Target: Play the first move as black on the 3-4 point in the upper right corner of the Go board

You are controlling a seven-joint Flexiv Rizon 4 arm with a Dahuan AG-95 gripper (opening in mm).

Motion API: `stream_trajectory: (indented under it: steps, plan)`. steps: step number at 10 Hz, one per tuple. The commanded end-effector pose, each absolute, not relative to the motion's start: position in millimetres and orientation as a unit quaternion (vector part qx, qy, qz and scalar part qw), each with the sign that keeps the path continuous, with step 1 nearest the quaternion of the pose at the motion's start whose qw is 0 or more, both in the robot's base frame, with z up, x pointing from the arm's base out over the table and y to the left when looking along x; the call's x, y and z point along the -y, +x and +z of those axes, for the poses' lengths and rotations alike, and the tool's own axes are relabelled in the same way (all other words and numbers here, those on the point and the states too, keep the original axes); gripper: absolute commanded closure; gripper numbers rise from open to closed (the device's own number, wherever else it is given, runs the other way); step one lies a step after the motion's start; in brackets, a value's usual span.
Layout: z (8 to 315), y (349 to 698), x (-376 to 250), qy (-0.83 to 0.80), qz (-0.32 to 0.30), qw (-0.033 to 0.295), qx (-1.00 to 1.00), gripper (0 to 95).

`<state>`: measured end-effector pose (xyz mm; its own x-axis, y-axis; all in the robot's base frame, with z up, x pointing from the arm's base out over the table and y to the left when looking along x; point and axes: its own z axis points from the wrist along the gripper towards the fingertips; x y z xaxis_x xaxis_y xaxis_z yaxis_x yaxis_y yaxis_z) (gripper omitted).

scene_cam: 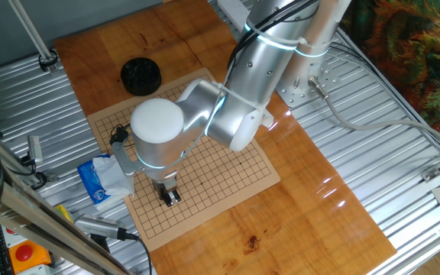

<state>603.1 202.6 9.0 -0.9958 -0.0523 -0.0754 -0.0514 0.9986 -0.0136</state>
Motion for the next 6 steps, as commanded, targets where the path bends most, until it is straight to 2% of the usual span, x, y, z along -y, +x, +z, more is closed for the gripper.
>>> stream_trajectory:
  steps: [1,6]
  plan:
    - [8.3,603.1,-204.2,-0.025,-0.005,0.038,-0.999,76.0]
    - [8.5,602.7,-205.6,-0.023,-0.004,0.039,-0.999,76.0]
